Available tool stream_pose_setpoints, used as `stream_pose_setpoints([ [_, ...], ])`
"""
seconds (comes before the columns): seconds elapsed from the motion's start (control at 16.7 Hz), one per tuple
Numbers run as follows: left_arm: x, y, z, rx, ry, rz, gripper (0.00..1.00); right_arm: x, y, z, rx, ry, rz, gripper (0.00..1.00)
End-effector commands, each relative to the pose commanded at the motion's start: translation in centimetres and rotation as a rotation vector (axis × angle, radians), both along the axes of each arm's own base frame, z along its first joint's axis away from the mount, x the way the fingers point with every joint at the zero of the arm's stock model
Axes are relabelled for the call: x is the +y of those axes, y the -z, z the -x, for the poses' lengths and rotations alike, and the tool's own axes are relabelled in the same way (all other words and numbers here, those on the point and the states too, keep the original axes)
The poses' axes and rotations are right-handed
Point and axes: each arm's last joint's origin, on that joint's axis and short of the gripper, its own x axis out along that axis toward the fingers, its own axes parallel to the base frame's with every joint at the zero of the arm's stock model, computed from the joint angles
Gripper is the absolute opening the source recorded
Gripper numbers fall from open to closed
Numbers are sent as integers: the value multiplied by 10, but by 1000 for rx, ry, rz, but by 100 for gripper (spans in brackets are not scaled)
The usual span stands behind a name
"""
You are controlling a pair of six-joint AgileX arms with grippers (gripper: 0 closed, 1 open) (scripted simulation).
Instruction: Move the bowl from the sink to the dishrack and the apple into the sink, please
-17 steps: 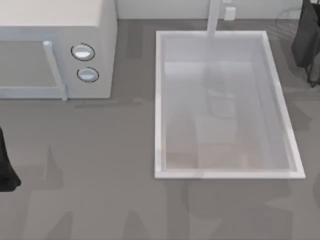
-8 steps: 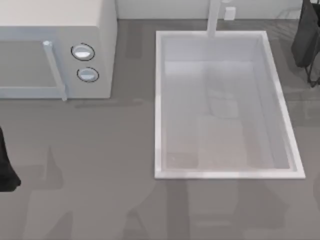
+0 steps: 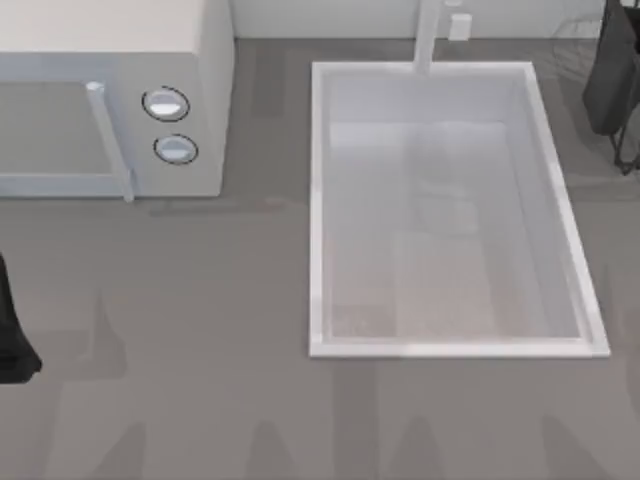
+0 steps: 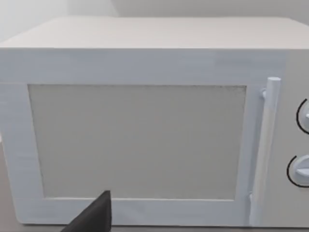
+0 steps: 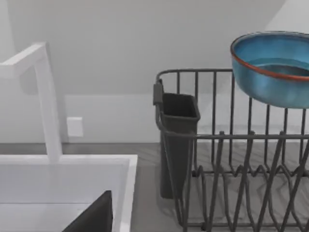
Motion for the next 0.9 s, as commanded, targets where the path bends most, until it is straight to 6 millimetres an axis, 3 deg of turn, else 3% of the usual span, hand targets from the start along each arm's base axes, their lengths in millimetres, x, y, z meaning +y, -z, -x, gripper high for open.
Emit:
stream_pose_setpoints([
  [0.3, 0, 0, 0, 0, 0, 0, 100, 3, 28, 9, 2, 0, 5, 100],
  [0.9, 0, 0, 0, 0, 0, 0, 100, 3, 29, 9, 2, 0, 6, 100],
])
